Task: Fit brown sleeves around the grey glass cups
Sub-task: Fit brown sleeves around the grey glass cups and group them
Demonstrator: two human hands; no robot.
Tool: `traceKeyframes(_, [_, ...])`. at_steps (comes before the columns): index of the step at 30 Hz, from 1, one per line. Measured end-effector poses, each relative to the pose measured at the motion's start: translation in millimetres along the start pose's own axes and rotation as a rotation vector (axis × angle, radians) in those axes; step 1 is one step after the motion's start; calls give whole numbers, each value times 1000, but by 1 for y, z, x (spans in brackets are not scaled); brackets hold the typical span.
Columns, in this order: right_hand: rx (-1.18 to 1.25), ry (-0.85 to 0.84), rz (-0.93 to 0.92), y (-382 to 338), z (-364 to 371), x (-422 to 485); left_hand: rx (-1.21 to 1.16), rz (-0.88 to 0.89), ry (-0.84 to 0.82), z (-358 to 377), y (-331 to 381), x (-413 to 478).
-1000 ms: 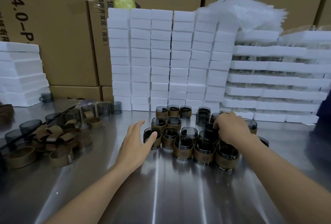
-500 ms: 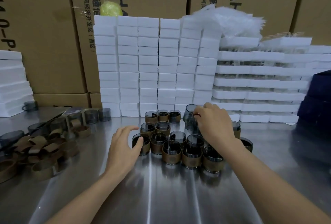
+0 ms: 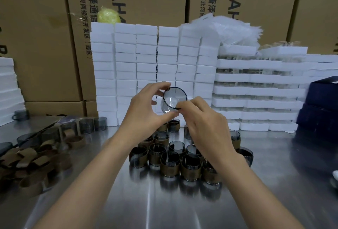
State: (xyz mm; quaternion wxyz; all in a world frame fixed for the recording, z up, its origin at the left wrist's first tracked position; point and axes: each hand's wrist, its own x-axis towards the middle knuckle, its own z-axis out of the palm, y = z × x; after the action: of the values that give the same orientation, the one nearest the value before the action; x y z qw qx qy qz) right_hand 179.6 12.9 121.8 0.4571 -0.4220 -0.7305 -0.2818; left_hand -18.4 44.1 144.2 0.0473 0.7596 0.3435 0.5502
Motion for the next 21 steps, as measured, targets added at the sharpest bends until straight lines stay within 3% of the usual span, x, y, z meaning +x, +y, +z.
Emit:
traceKeyframes(3, [30, 145, -87, 2, 5, -13, 71, 95, -3, -2, 6, -5])
traceKeyframes(6, [246, 233, 60, 4, 15, -24, 94, 154, 66, -4, 12, -7])
traceKeyframes(9, [369, 183, 212, 5, 23, -35, 77, 192, 121, -4, 18, -7])
traceKeyframes(17, [308, 134, 180, 0, 31, -43, 22, 132, 165, -2, 23, -8])
traceKeyframes(21, [206, -130, 99, -4, 36, -52, -204, -17, 158, -1, 27, -8])
